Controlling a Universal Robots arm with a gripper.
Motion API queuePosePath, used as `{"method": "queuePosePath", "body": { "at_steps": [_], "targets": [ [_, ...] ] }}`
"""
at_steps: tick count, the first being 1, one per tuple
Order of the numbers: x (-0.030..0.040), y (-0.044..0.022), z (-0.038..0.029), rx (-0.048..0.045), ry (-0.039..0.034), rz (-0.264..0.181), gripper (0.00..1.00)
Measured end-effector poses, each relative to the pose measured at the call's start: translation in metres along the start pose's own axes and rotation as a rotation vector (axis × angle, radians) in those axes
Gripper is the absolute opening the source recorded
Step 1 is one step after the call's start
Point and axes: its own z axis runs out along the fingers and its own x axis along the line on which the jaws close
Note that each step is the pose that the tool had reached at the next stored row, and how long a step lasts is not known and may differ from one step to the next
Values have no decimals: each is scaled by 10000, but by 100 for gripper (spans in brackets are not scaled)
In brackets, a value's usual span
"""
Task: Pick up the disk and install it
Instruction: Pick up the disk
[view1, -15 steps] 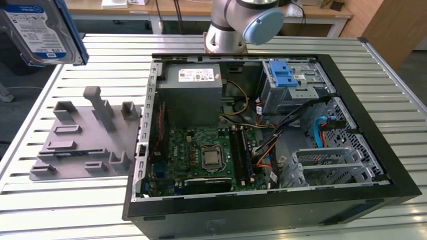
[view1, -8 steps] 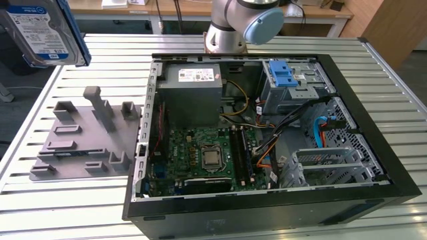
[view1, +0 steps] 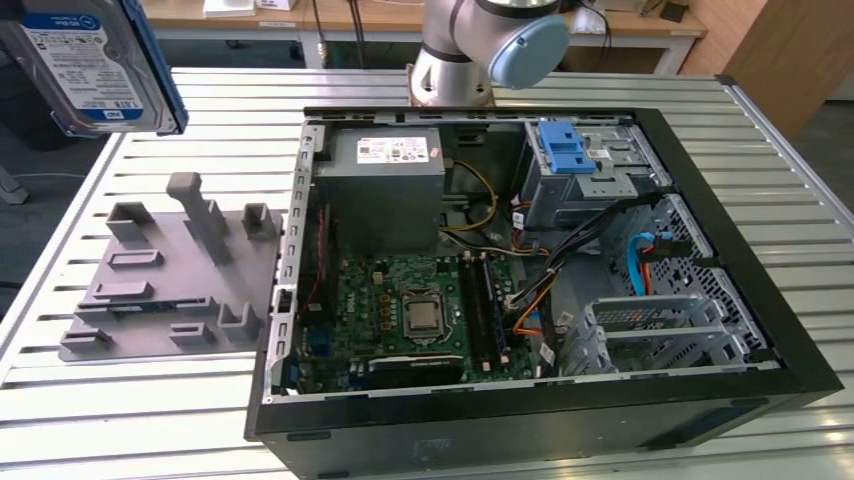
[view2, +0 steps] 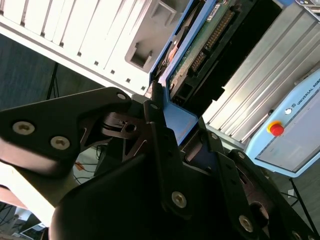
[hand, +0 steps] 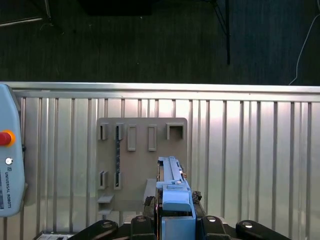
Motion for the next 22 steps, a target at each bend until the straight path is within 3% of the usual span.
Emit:
{"method": "queuePosePath", "body": {
  "at_steps": [22],
  "targets": [
    [131,-197,-14,1,-23,0,36]
  ]
}}
